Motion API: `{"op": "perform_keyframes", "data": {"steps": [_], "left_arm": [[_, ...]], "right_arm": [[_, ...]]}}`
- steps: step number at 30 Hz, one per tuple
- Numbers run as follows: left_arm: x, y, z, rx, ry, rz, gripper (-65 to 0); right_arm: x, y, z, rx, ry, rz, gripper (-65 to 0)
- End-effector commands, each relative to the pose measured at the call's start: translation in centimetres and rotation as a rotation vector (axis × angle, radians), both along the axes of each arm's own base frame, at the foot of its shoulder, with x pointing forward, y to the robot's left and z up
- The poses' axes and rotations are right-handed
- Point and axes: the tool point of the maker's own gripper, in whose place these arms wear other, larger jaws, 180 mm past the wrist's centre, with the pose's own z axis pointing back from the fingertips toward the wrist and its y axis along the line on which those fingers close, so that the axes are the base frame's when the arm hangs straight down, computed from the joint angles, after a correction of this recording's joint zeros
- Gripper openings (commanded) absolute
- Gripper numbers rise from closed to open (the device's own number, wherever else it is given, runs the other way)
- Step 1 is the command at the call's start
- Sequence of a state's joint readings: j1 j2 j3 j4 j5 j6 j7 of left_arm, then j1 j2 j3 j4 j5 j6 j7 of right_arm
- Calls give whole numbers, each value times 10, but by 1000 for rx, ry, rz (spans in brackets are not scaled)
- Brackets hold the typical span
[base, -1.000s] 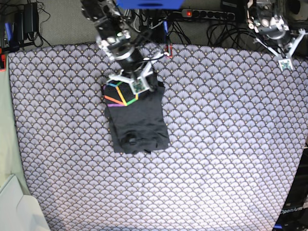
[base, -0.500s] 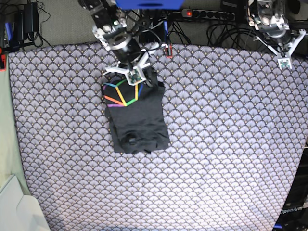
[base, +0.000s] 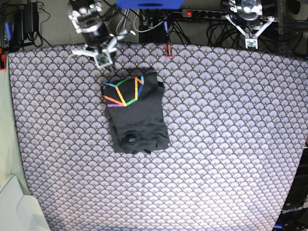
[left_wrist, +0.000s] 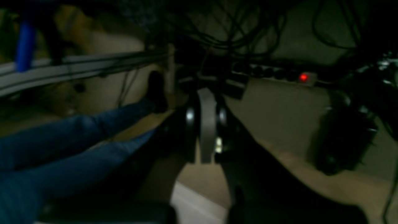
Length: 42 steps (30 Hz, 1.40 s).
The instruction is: Fold the T-shirt properly
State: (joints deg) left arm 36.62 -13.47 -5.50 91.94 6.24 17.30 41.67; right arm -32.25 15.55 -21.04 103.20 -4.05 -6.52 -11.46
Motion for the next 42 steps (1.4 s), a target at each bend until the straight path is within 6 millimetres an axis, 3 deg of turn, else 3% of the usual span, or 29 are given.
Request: {"op": "perform_keyframes", "data": {"steps": [1, 13, 18, 24, 34, 37, 42], "left_arm": [[-1, 2, 2, -1, -10, 3, -649], [-32, -39, -39, -112, 60, -67, -649], [-43, -45, -51, -117, 71, -98, -649], [-56, -41, -63, -103, 79, -113, -649], [-92, -31, -98, -73, 144, -110, -649], [-100, -24, -113, -57, 169, -112, -649], [-108, -44, -129, -78, 155, -208, -649]], "right_arm": [[-3, -5, 4, -1, -16, -10, -650], [-49, -63, -15, -85, 99, -167, -650], [-72, -95, -25, -145, 158, -228, -650], [-106, -118, -41, -185, 161, -237, -650], [-179, -141, -95, -220, 257, -288, -650], [-189, -146, -117, -221, 273, -301, -650], [-218, -156, -159, -235, 337, -308, -650]]}}
